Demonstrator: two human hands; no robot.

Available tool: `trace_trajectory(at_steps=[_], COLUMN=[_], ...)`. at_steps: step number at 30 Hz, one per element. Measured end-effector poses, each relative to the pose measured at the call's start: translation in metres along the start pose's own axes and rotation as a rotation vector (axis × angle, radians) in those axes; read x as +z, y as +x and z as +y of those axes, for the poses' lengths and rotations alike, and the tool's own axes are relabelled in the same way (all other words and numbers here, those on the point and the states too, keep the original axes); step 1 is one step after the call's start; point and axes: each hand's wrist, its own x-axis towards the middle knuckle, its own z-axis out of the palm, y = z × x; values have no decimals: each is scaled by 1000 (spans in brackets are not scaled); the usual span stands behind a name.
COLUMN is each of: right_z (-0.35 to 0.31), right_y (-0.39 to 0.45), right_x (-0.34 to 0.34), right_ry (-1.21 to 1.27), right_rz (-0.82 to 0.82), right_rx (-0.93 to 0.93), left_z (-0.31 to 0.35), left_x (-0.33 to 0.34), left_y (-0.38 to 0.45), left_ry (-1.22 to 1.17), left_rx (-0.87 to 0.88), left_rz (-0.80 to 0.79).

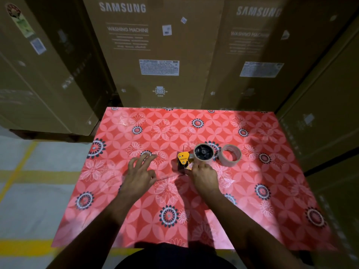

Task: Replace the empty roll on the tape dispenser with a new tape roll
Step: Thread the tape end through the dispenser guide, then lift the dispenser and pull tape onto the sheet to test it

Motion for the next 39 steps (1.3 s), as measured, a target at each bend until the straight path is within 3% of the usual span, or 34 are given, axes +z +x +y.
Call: trace_trajectory(at_steps=[4,11,13,15,16,18,20,21,24,27,31,35,39], right_z=[-2,18,31,46,56,73,84,88,91,81,68,55,49], right_y=[3,6,-1,-11,-13,-17,-22,-23,-23,-18,-14,-12,-10], right_x=[0,-8,-12,-8,-2,12,25,31,45,48,50,48,40], right_ry=[-38,396,647,886,1017,1340,1582,1682,2084,2270,2304,2330,2386], right_rz=[-8,-50,20,70,-14,-462,-906,-1003,-1156,-1382,-1506,-1430,-1537], right_rx=[24,-12,82,300,448,713,747,725,656,509,487,589,611], left_z=[-4,-7,-9,-9,-9,-8,-7,-6,-3,-6,-6,0,5], left_x=[1,-3,-3,-4,-4,-5,-7,-8,-11,-7,-5,-11,-8], left_y=[-1,-4,-7,-11,-13,-17,-20,-22,-30,-45,-67,-75,-79], left_ry=[-57,-155,-181,-199,-203,-201,-212,-222,-238,-232,-191,-180,-203], left_rx=[53,50,25,-12,-23,-36,-61,-83,-173,-221,-196,-292,-291], left_rz=[-28,-73,-78,-100,-108,-120,-118,-109,-112,-91,25,2,1])
